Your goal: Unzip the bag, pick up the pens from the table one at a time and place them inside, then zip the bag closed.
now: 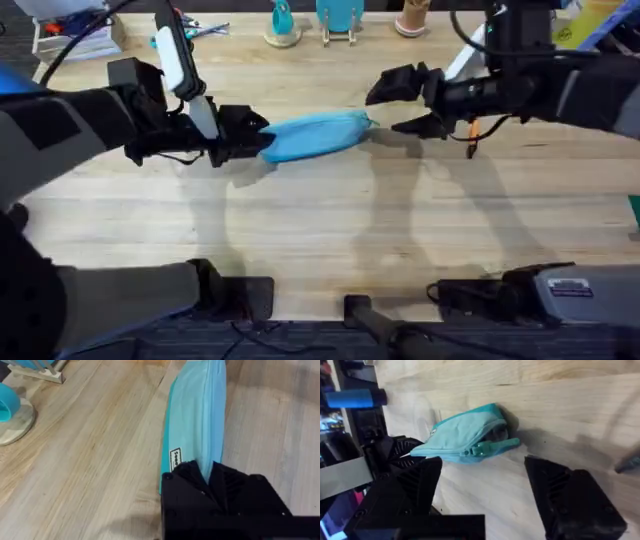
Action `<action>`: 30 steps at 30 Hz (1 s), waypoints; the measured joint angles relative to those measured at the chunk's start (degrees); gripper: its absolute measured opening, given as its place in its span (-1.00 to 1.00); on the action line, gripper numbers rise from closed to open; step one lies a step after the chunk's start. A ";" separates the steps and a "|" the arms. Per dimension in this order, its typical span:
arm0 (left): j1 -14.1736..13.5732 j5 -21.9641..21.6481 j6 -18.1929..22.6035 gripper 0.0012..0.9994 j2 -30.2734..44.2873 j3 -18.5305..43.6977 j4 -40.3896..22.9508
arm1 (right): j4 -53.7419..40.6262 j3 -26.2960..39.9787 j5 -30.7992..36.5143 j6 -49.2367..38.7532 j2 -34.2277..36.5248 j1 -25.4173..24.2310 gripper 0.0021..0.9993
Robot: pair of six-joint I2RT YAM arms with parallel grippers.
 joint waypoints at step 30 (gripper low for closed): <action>0.00 0.00 0.00 -0.92 0.02 0.00 0.02 | 12.35 0.20 0.00 9.20 5.52 5.62 0.99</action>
